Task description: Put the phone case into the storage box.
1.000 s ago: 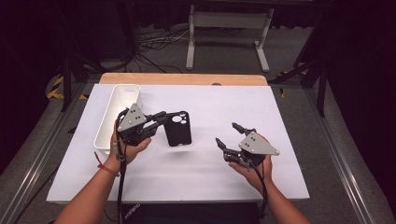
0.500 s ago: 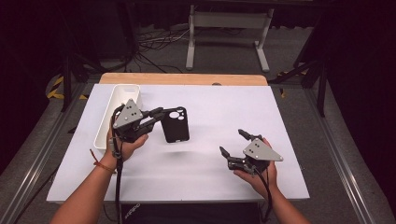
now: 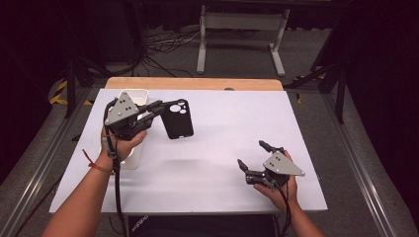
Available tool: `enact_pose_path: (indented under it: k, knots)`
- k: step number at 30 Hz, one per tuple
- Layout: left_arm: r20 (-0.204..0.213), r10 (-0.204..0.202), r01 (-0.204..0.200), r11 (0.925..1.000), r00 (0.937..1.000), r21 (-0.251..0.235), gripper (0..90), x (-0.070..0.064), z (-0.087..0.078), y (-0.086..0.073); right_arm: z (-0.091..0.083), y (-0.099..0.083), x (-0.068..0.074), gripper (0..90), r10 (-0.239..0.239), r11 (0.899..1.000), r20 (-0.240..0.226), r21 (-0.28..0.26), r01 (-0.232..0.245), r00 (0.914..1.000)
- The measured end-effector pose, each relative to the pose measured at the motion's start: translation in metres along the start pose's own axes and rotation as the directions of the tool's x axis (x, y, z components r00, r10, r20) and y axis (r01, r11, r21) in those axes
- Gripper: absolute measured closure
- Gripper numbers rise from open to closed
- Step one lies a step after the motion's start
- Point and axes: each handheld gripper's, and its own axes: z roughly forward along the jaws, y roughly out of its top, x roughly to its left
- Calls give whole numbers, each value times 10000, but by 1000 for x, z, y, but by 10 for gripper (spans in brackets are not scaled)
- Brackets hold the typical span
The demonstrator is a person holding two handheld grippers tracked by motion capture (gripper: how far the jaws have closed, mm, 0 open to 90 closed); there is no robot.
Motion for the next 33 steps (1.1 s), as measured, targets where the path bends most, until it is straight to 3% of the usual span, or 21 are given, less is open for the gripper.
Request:
enact_pose_path:
  k: [6,24,33]
  knots:
    - [-221,68,-71,9999,9997,-146,807,10,-6,9,5,-4,5,103,-220,9991,-127,363,224,9997]
    - [-944,-190,170,9996,9954,-220,808,58,-26,14,8,-6,8,103,-326,9985,-328,438,340,9989]
    - [-1529,-170,123,9994,9881,-320,807,94,-39,16,11,-8,8,103,-262,9980,-379,565,283,9989]
